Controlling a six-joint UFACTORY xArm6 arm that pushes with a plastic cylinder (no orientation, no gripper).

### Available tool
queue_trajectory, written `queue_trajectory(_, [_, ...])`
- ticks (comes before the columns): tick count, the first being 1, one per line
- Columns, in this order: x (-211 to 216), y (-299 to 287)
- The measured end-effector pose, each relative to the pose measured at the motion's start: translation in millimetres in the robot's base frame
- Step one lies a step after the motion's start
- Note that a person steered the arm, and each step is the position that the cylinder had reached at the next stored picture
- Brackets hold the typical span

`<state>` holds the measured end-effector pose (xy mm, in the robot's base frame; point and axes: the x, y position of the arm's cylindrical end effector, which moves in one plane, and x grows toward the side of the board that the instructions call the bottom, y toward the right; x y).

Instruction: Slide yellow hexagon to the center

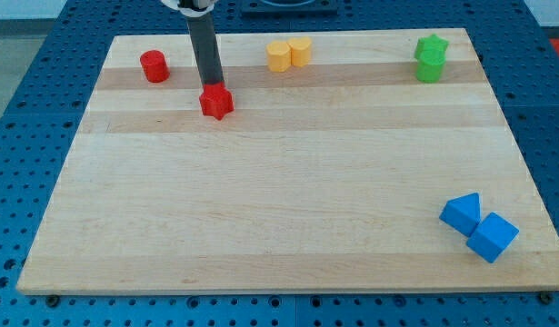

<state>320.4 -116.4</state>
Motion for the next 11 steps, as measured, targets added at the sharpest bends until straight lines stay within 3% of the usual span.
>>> queue_trajectory(1, [-3.5, 1.6])
queue_trajectory(4, [-106.6, 61.8])
queue_trajectory(5, [-107.0, 92.7])
queue_trajectory(6, [-107.0, 110.4])
queue_trajectory(10, [-1.8, 49.0])
queue_trajectory(11, [-1.4, 49.0])
